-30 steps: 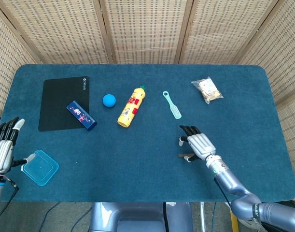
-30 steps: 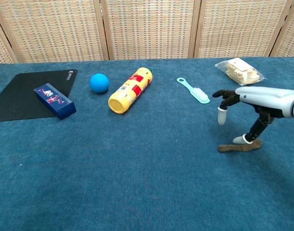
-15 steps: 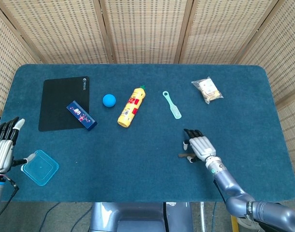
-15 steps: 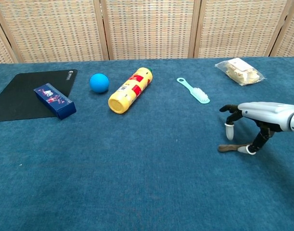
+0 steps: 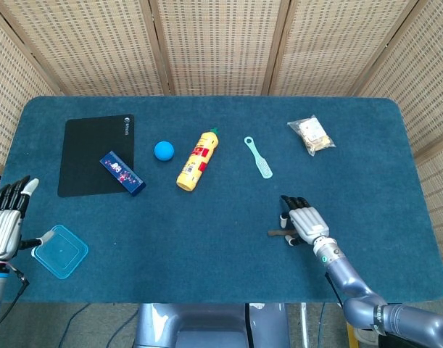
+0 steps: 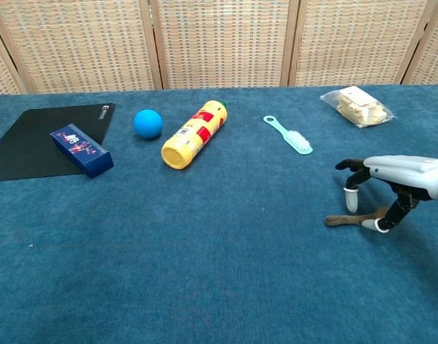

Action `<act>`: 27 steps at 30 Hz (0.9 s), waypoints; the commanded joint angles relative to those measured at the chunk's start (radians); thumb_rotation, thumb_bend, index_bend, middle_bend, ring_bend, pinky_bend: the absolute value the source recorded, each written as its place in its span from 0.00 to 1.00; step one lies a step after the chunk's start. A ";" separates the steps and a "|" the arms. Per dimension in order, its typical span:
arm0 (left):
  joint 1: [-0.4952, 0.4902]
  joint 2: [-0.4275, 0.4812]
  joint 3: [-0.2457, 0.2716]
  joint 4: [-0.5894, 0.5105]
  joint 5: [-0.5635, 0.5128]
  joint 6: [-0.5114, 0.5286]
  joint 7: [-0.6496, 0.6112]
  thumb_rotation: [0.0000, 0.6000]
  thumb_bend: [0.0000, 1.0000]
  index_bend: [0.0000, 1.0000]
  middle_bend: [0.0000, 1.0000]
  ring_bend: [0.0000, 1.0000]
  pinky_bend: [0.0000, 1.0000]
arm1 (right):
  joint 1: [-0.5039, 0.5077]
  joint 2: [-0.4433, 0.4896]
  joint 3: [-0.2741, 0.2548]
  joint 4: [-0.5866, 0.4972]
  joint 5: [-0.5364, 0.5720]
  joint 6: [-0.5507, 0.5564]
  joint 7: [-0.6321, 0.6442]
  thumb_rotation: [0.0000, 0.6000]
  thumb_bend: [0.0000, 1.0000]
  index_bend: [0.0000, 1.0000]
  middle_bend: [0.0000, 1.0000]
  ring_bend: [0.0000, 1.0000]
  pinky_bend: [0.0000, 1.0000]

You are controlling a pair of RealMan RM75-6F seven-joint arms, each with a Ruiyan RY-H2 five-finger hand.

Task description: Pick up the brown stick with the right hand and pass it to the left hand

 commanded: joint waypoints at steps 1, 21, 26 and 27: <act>0.000 0.000 0.000 0.000 -0.001 0.000 -0.001 1.00 0.00 0.00 0.00 0.00 0.00 | -0.003 -0.006 -0.001 0.010 -0.007 0.000 0.011 1.00 0.48 0.52 0.00 0.00 0.00; -0.003 -0.006 0.001 0.005 0.004 -0.007 0.013 1.00 0.00 0.00 0.00 0.00 0.00 | -0.015 -0.018 -0.013 0.072 -0.041 -0.014 0.072 1.00 0.54 0.60 0.02 0.00 0.00; -0.007 -0.006 0.000 0.011 0.005 -0.012 0.018 1.00 0.00 0.00 0.00 0.00 0.00 | -0.023 -0.027 -0.012 0.094 -0.060 -0.004 0.101 1.00 0.61 0.70 0.05 0.00 0.00; -0.009 -0.006 -0.001 0.013 0.006 -0.014 0.020 1.00 0.00 0.00 0.00 0.00 0.00 | -0.024 -0.026 -0.011 0.095 -0.068 0.000 0.110 1.00 0.62 0.71 0.05 0.00 0.00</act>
